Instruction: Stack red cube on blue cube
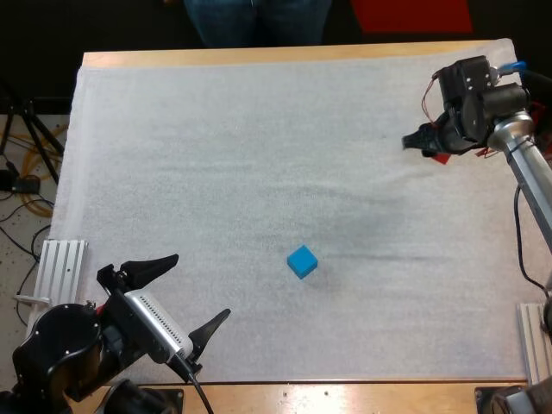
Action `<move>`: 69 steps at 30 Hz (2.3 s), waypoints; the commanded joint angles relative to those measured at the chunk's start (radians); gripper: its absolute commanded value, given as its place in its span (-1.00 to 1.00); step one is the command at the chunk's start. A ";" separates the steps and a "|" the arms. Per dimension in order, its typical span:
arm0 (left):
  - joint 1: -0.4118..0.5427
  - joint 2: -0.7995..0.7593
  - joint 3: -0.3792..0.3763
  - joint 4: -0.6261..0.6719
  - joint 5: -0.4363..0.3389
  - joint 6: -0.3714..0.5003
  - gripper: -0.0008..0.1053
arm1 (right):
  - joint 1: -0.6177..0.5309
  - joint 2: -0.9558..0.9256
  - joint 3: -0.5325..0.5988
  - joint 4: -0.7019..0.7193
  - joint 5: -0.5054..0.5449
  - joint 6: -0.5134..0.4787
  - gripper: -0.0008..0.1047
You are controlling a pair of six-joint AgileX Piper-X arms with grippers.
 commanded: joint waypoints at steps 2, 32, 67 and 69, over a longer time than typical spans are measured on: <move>-0.004 0.003 -0.006 -0.002 0.003 -0.007 0.65 | 0.040 -0.050 -0.012 0.043 -0.013 0.008 -0.51; -0.004 0.003 -0.004 -0.002 0.003 -0.007 0.65 | 0.628 -0.143 0.148 -0.029 0.026 0.181 -0.99; -0.004 0.003 -0.004 -0.002 0.003 -0.007 0.65 | 0.742 -0.078 0.353 -0.385 0.051 0.090 -0.99; -0.004 0.003 -0.004 -0.002 0.003 -0.007 0.65 | 0.742 -0.071 0.353 -0.394 0.084 0.090 -0.99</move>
